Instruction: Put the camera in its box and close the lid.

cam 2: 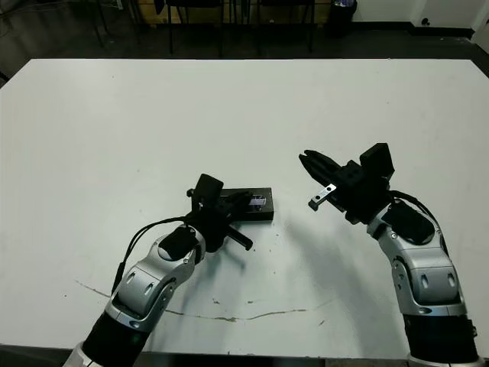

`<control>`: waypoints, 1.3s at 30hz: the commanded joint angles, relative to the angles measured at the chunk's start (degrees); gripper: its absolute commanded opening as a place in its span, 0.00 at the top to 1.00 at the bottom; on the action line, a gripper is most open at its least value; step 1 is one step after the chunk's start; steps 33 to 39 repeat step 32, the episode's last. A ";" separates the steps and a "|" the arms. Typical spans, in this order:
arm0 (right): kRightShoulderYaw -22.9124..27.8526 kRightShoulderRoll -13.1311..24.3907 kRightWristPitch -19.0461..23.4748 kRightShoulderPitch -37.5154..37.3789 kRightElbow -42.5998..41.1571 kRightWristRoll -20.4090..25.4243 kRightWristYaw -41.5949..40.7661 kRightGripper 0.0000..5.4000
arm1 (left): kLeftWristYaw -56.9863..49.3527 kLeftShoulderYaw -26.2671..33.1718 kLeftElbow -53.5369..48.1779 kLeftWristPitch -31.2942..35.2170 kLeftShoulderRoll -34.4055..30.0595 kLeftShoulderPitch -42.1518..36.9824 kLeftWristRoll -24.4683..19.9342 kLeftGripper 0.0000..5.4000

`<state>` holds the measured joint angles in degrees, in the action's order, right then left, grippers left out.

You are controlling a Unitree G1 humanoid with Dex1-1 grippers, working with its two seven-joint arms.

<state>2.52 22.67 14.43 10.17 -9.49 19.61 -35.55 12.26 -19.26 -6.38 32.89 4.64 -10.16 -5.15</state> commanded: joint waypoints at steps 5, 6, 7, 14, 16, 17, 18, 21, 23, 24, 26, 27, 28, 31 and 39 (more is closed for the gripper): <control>0.16 -1.55 1.83 -2.77 -3.74 0.13 3.14 1.00 | 3.59 7.72 -11.93 -1.47 -7.19 7.23 -4.09 1.00; 0.11 -1.88 2.21 -3.12 -4.59 -0.10 4.17 1.00 | 4.31 8.80 -13.00 -3.45 -8.17 7.20 -4.33 1.00; 0.00 -2.33 2.26 -3.36 -5.16 -0.42 5.23 1.00 | 4.97 10.01 -13.69 -5.65 -9.28 7.00 -4.40 1.00; -1.69 -7.09 -3.02 -3.62 -5.29 -5.92 12.94 1.00 | 2.09 17.77 -8.36 -34.04 -18.79 3.75 7.32 1.00; -2.55 -8.89 -5.18 -4.44 -5.59 -8.06 15.54 1.00 | -0.40 20.71 -4.50 -40.49 -19.59 3.66 8.67 1.00; -2.89 -9.52 -5.89 -4.79 -5.63 -8.80 16.37 1.00 | -1.11 21.94 -3.21 -41.74 -19.26 3.85 7.86 1.00; -3.19 -10.06 -6.64 -5.15 -5.51 -9.40 16.96 1.00 | -1.72 22.95 -1.86 -43.09 -18.72 4.12 6.87 1.00; -3.82 -11.08 -8.03 -6.02 -4.82 -10.68 17.88 1.00 | -4.21 24.81 1.37 -47.15 -16.68 5.61 5.55 1.00; -3.98 -11.45 -8.67 -6.17 -4.09 -10.94 17.91 1.00 | -5.30 25.25 2.19 -48.48 -15.53 6.69 4.99 1.00; -4.09 -11.56 -8.81 -6.15 -3.79 -11.05 17.93 1.00 | -5.88 25.32 2.19 -48.65 -14.88 7.33 4.80 1.00; -4.23 -11.71 -9.00 -6.02 -3.29 -11.25 17.92 1.00 | -6.56 25.23 1.67 -48.45 -13.87 8.47 4.48 1.00; -4.20 -11.83 -9.06 -6.00 -3.09 -11.10 17.81 1.00 | -6.81 25.08 1.60 -48.67 -13.48 8.88 4.59 1.00; -4.18 -11.96 -9.28 -6.02 -2.91 -11.07 17.75 1.00 | -6.95 24.90 1.61 -48.96 -13.07 9.16 4.59 1.00; -4.27 -12.17 -9.93 -6.37 -2.92 -11.56 17.97 1.00 | -7.30 24.39 1.63 -49.45 -11.83 9.73 4.32 1.00; -4.27 -12.25 -9.94 -6.57 -3.03 -11.60 18.03 1.00 | -7.45 24.21 1.57 -49.45 -11.49 9.88 4.38 1.00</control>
